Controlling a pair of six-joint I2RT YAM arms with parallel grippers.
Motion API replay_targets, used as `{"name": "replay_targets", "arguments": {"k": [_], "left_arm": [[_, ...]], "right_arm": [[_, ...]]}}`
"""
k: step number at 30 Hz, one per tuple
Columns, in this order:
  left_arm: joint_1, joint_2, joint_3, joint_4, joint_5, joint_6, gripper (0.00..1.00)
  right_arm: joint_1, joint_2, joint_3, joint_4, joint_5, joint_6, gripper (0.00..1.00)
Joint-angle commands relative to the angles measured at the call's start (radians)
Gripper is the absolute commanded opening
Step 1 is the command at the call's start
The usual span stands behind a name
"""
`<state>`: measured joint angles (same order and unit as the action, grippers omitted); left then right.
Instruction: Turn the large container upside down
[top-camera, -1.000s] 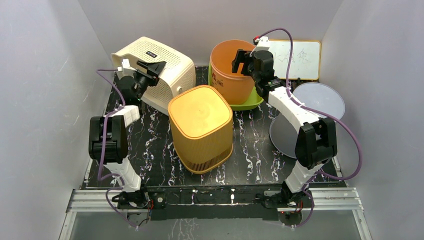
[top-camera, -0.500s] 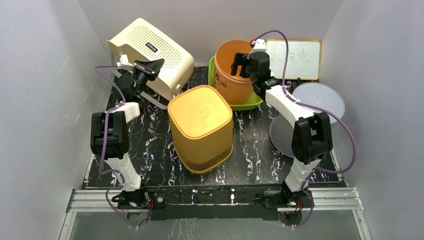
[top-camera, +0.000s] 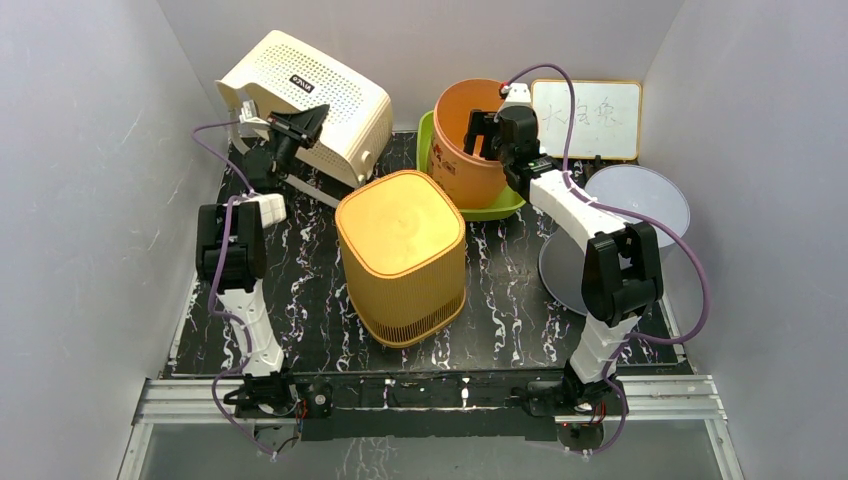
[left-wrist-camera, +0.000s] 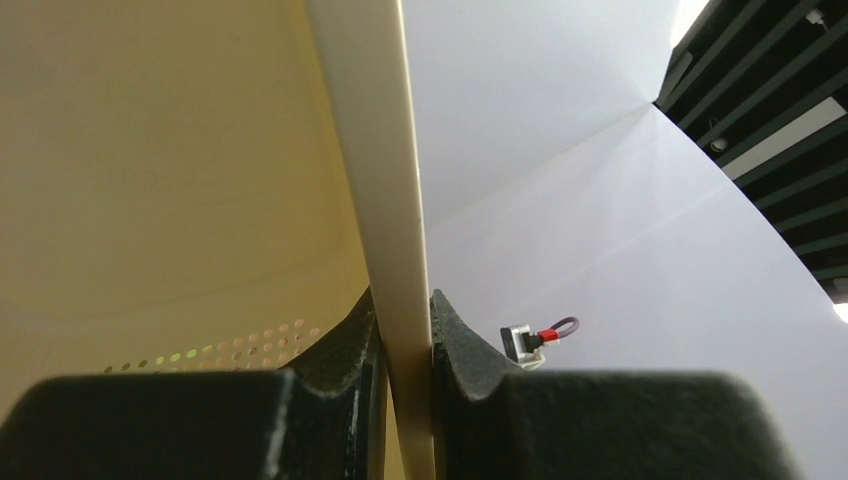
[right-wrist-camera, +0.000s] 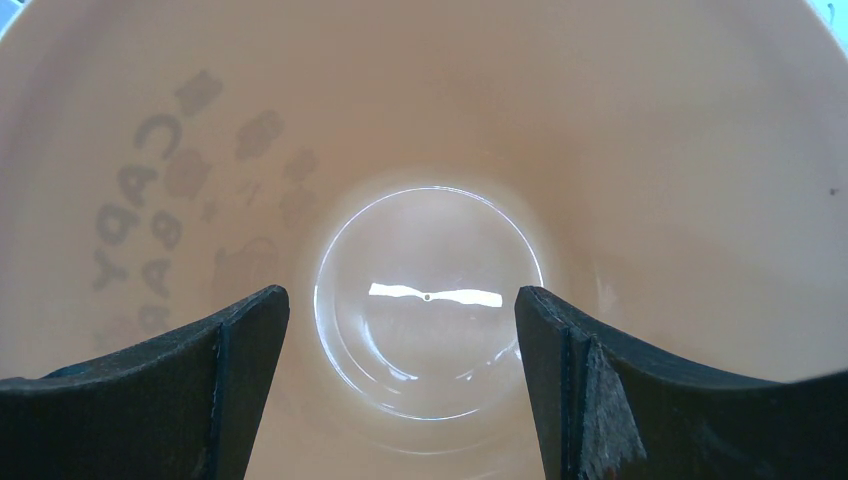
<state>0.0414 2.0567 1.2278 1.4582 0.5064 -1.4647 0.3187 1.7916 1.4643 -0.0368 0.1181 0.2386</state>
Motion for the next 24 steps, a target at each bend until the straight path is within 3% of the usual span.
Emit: {"name": "replay_targets", "arguments": {"k": [1,6,24], "left_arm": [[-0.006,-0.001,0.180,0.330,0.081,-0.046,0.00],[-0.003,0.012,0.302,0.329,0.060,-0.107,0.00],[0.013,-0.209,0.280,0.304,0.032,-0.113,0.00]], "right_arm": [[-0.007,-0.008,0.049,0.020,0.055,-0.015,0.83],[-0.010,-0.022,0.053,0.012,0.067,-0.023,0.83],[-0.014,-0.096,0.040,-0.002,0.028,-0.013,0.81]]}}
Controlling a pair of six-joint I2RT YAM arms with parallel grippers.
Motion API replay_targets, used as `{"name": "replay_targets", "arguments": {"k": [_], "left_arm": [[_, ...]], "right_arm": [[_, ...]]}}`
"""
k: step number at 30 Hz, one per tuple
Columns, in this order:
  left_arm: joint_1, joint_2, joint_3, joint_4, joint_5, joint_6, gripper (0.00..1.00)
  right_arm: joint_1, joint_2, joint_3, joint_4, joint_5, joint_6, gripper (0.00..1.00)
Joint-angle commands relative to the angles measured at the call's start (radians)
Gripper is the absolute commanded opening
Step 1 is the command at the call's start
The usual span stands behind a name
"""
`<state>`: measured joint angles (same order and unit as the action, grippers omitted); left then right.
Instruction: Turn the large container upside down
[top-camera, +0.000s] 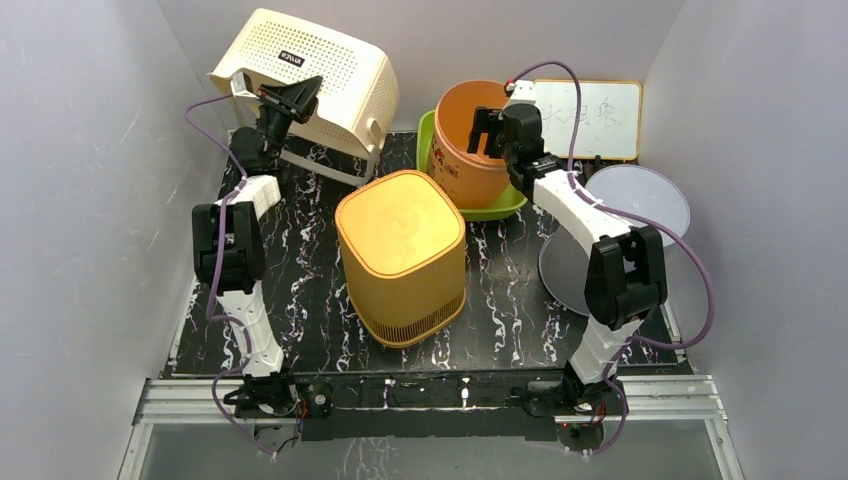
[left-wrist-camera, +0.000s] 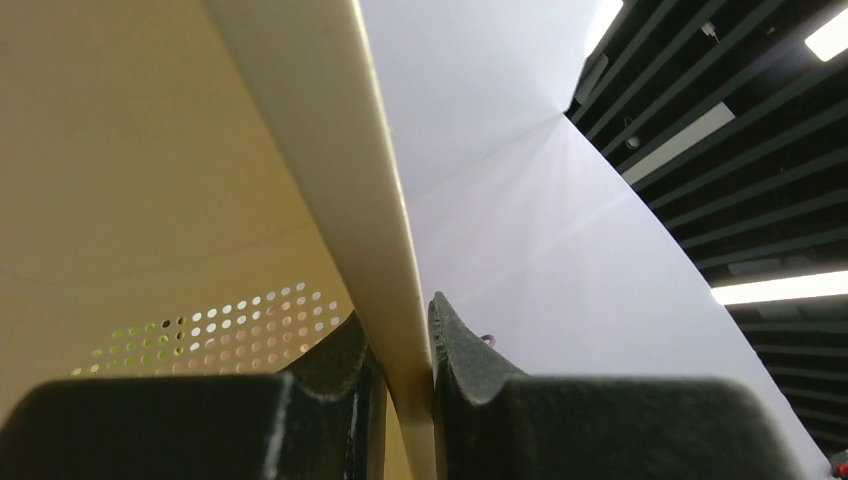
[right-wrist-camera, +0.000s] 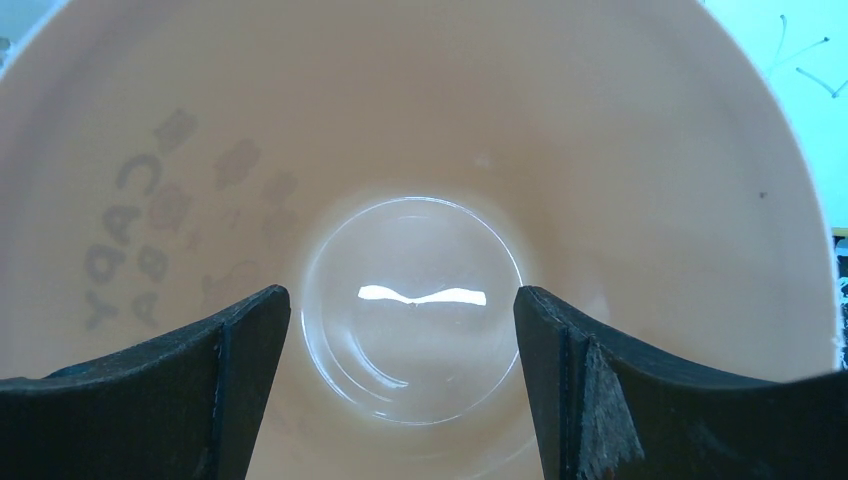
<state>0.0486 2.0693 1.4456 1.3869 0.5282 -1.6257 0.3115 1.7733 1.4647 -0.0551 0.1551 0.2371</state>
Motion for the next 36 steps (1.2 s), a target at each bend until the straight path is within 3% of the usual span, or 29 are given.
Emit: {"name": "replay_targets", "arguments": {"k": [1,10,17,24,30,36], "left_arm": [[0.007,-0.240,0.037,0.377,0.013,0.055,0.00],[0.017,-0.386,-0.218,0.402,0.081,0.215,0.00],[0.017,-0.360,-0.240,0.405,0.198,0.263,0.00],[0.016,-0.283,-0.291,0.406,0.220,0.303,0.00],[0.014,-0.185,-0.237,0.406,0.221,0.290,0.00],[0.006,-0.076,-0.091,0.408,0.193,0.180,0.00]], "right_arm": [[-0.006,-0.084,0.039,0.016,-0.012,-0.015,0.81],[-0.006,-0.142,0.017,0.023,-0.033,-0.028,0.81],[-0.005,-0.154,0.019,0.026,-0.030,-0.031,0.81],[-0.006,-0.131,0.037,0.024,-0.034,-0.033,0.81],[-0.006,-0.114,0.050,0.020,-0.020,-0.047,0.81],[-0.006,-0.102,0.057,0.021,0.001,-0.057,0.82]]}}
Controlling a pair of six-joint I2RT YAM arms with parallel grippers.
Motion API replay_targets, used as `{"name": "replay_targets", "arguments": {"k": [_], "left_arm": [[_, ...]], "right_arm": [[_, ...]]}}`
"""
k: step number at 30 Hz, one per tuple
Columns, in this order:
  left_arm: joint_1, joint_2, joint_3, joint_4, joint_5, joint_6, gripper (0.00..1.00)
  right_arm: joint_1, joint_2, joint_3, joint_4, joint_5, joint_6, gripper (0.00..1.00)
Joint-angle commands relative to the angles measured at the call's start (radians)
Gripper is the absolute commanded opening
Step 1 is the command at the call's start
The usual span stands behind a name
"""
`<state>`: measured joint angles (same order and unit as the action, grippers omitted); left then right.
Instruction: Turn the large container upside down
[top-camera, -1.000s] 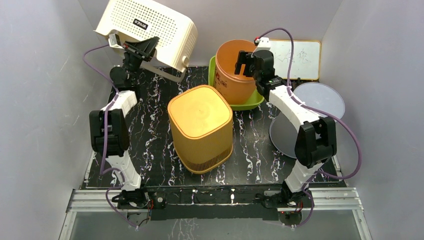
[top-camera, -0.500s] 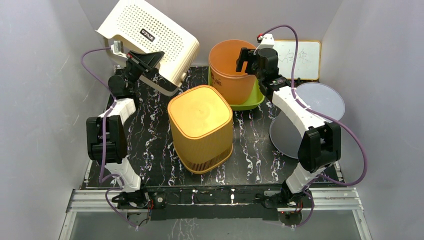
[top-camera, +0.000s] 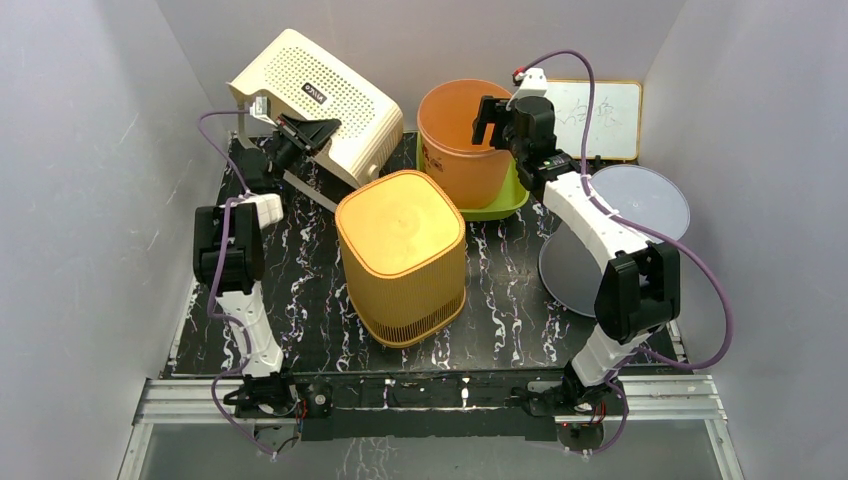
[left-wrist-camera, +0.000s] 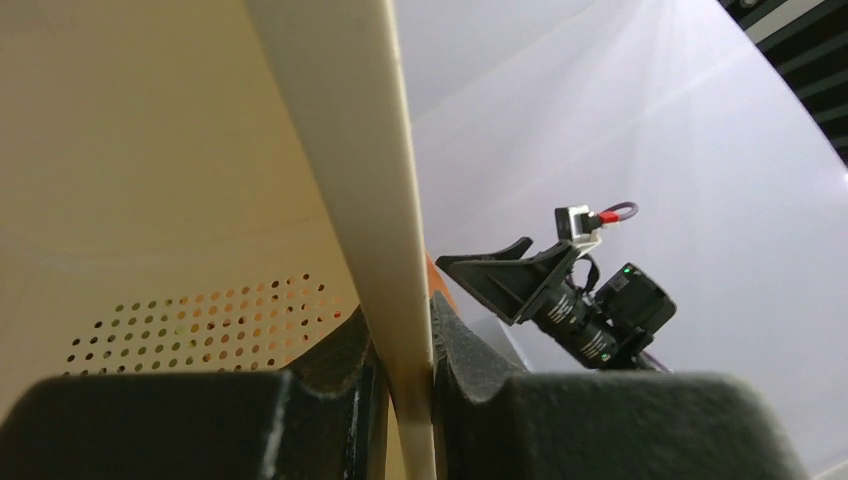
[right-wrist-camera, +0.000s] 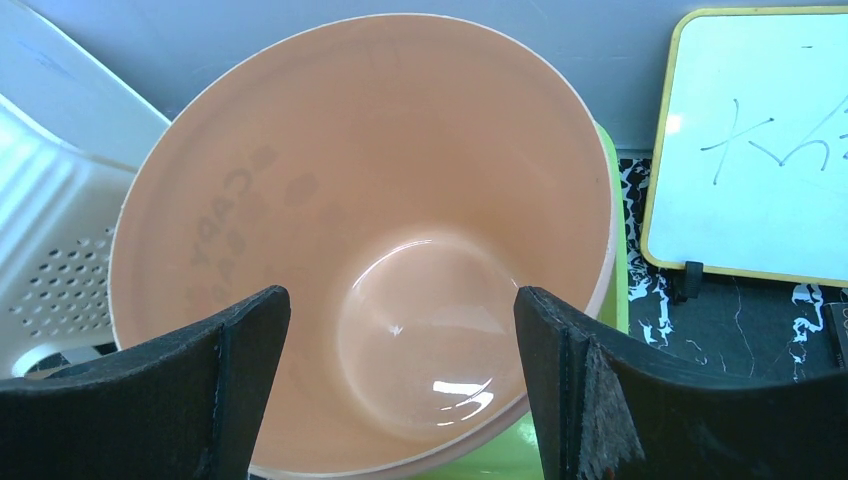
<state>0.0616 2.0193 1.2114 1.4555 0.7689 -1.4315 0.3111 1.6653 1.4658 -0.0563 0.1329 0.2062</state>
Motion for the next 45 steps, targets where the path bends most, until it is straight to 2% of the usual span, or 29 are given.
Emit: {"name": "replay_targets", "arguments": {"k": [1,11,16,19,24,31,36,41,45], "left_arm": [[-0.006,-0.007,0.163,0.339,-0.063,-0.045,0.00],[0.001,0.197,0.431,0.338,-0.198,-0.443,0.00],[0.009,0.315,0.614,0.340,-0.202,-0.565,0.00],[0.015,0.333,0.620,0.339,-0.186,-0.589,0.00],[0.024,0.269,0.458,0.340,-0.067,-0.556,0.00],[0.033,0.079,0.018,0.339,0.060,-0.396,0.00],[0.063,0.010,-0.240,0.338,0.127,-0.266,0.00],[0.140,-0.008,-0.417,0.338,0.172,-0.165,0.00],[0.178,0.010,-0.484,0.336,0.202,-0.135,0.00]], "right_arm": [[-0.006,0.008,0.054,0.023,0.027,-0.027,0.82],[-0.006,0.030,0.048,0.039,0.030,-0.019,0.82],[-0.005,0.046,0.053,0.042,0.031,-0.016,0.82],[-0.006,0.053,0.054,0.045,0.034,-0.016,0.82],[-0.008,0.066,0.055,0.052,0.031,-0.015,0.82],[-0.007,0.070,0.061,0.056,0.017,-0.012,0.82],[-0.007,0.067,0.049,0.060,0.004,-0.007,0.82],[-0.007,0.061,0.036,0.062,-0.006,-0.002,0.81],[-0.007,0.065,0.041,0.062,-0.011,0.001,0.81]]}}
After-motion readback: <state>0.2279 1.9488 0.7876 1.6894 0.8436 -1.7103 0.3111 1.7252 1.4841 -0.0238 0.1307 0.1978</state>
